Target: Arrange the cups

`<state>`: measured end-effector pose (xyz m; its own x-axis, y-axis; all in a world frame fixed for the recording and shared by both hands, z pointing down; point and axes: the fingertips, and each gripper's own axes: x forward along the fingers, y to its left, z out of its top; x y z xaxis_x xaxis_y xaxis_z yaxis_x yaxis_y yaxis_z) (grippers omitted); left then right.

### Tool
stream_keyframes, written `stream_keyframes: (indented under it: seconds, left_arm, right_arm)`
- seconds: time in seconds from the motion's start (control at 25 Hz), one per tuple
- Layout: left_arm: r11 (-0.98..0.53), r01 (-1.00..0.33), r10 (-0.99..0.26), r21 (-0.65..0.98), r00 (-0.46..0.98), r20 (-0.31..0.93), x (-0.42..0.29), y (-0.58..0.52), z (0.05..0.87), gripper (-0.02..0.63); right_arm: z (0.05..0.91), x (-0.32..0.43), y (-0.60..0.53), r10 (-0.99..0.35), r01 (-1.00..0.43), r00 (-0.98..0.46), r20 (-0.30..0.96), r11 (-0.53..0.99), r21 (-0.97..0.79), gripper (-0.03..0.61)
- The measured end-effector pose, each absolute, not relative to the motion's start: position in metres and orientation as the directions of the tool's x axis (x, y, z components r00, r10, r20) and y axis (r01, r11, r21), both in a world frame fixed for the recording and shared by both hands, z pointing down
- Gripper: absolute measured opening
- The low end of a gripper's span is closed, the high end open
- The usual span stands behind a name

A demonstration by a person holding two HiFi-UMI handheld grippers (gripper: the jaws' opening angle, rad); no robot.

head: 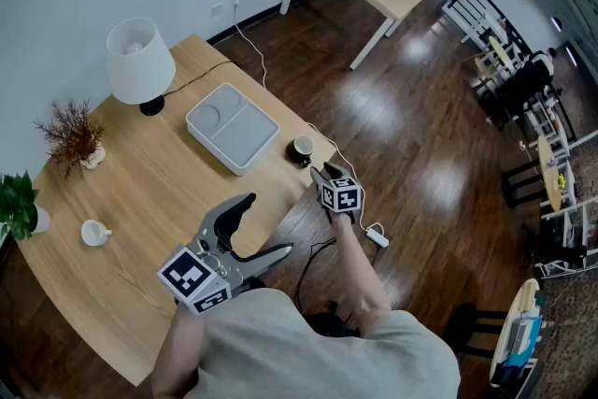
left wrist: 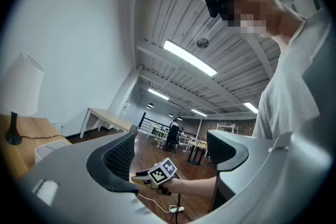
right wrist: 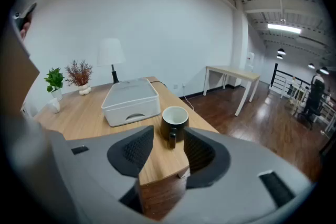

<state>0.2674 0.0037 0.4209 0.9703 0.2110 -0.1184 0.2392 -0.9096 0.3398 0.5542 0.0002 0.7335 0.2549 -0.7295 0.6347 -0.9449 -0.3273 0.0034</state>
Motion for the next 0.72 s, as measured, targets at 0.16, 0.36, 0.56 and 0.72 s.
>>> stream_keyframes:
  seconds: [0.16, 0.36, 0.56, 0.72]
  left_arm:
    - [-0.914, 0.227, 0.201, 0.336, 0.973, -0.112, 0.266, 0.001, 0.423, 0.420]
    - [-0.920, 0.194, 0.168, 0.341, 0.980, -0.105, 0.261, -0.007, 0.425, 0.420]
    - [-0.923, 0.173, 0.147, 0.344, 0.984, -0.101, 0.257, -0.011, 0.427, 0.420]
    - [-0.923, 0.161, 0.135, 0.348, 0.986, -0.099, 0.256, -0.014, 0.429, 0.420]
  right_arm:
    - [0.774, 0.576, -0.019, -0.658, -0.939, 0.241, 0.713, -0.344, -0.001, 0.194]
    - [0.811, 0.591, -0.036, -0.546, -0.941, 0.212, 0.811, -0.337, 0.019, 0.188]
    - [0.815, 0.594, -0.045, -0.483, -0.956, 0.176, 0.858, -0.292, 0.032, 0.132]
    - [0.810, 0.591, -0.046, -0.503, -0.959, 0.153, 0.851, -0.283, 0.005, 0.084]
